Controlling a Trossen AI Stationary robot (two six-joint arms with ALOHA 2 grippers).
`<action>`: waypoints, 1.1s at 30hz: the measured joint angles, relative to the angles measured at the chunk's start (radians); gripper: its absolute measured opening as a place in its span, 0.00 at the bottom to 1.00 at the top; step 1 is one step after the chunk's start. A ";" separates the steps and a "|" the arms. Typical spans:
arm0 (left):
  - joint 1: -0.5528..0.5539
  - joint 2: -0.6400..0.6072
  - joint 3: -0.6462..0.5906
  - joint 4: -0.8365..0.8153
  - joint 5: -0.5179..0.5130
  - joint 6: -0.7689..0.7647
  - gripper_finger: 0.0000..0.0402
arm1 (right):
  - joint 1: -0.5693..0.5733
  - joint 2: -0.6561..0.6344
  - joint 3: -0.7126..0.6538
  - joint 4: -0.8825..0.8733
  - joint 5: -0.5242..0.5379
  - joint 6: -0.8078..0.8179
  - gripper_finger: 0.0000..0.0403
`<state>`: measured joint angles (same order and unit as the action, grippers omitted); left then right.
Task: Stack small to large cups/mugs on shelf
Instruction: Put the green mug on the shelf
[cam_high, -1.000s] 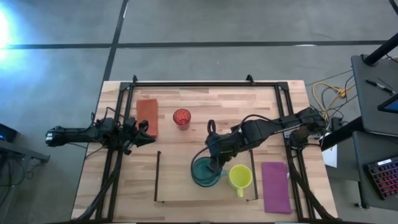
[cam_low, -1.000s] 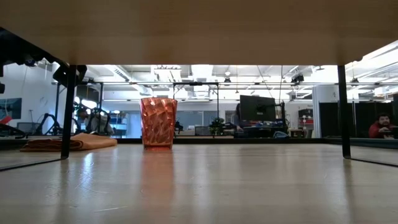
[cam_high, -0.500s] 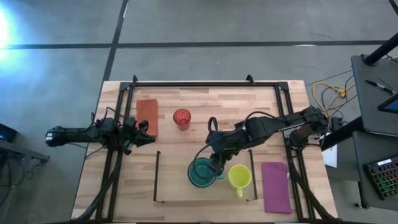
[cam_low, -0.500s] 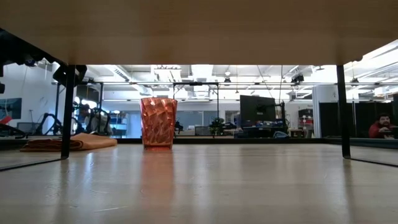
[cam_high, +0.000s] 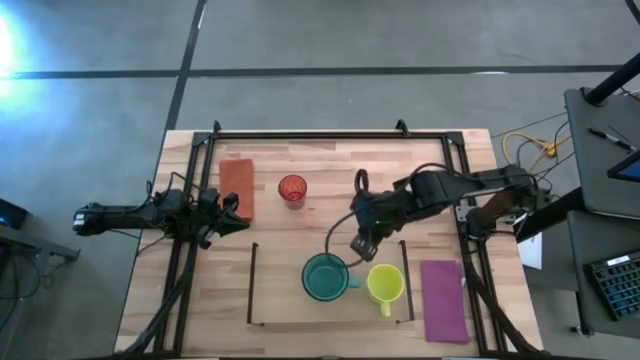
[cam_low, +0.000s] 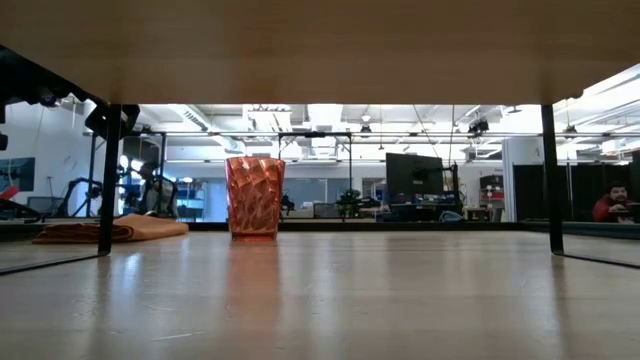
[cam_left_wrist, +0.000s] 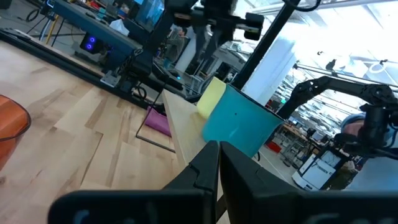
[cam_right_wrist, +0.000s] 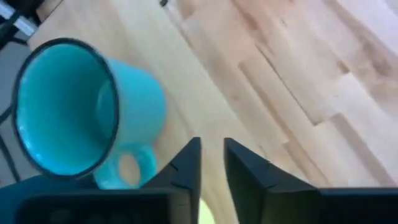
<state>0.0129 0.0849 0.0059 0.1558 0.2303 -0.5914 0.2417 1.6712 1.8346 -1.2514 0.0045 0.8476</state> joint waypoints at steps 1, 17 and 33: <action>0.000 0.000 0.000 0.000 0.000 0.000 0.00 | 0.000 0.004 -0.001 0.008 -0.002 -0.002 0.10; 0.000 0.000 0.000 0.000 0.000 0.000 0.00 | 0.035 0.103 -0.003 0.009 -0.177 -0.074 0.02; 0.000 0.000 0.000 0.000 0.000 0.000 0.00 | 0.056 0.141 -0.003 0.189 -0.327 -0.159 0.02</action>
<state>0.0128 0.0848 0.0063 0.1562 0.2306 -0.5915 0.2974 1.8126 1.8320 -1.0626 -0.3230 0.6881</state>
